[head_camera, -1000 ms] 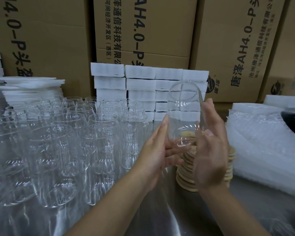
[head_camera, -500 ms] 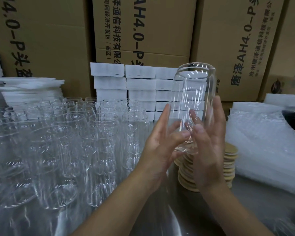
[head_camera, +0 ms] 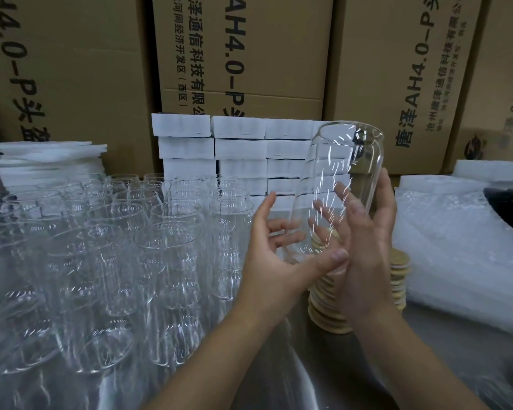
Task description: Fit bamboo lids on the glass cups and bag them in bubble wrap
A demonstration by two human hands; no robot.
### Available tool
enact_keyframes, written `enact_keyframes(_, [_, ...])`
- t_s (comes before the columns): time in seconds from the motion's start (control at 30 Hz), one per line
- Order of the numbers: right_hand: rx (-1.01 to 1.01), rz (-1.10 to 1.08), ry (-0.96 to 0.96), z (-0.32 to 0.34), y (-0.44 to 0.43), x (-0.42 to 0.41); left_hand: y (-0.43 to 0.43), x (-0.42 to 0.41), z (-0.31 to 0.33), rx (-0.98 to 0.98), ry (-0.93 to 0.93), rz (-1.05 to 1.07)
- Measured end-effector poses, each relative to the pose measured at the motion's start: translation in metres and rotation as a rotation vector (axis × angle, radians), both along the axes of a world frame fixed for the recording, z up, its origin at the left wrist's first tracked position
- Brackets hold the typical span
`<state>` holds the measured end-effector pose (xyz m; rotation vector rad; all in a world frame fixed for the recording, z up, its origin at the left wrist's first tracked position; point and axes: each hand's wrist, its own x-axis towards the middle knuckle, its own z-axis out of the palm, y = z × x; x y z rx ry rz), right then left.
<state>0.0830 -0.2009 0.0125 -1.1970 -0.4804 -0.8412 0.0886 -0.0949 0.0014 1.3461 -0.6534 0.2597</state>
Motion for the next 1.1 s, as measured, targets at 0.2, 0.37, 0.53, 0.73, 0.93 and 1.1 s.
enact_keyframes(0.2, [0.086,0.103,0.110,0.007,-0.004,0.000,-0.004,-0.001,0.005,-0.186,0.153,-0.127])
enact_keyframes(0.37, [0.126,0.171,0.187,0.008,-0.004,0.001,-0.006,0.005,0.002,-0.235,0.300,-0.219])
enact_keyframes(0.53, [0.103,0.084,0.198,0.003,0.001,0.001,-0.009,0.004,-0.002,-0.123,0.264,-0.142])
enact_keyframes(0.73, [0.112,-0.082,0.047,-0.005,0.003,0.002,-0.011,-0.005,-0.005,0.006,0.081,-0.024])
enact_keyframes(0.93, [0.093,-0.113,0.049,-0.004,0.001,0.004,-0.013,-0.005,-0.007,-0.074,0.003,0.003])
enact_keyframes(1.1, [0.109,-0.093,0.030,-0.003,-0.001,0.003,-0.011,-0.004,-0.005,-0.101,0.020,-0.016])
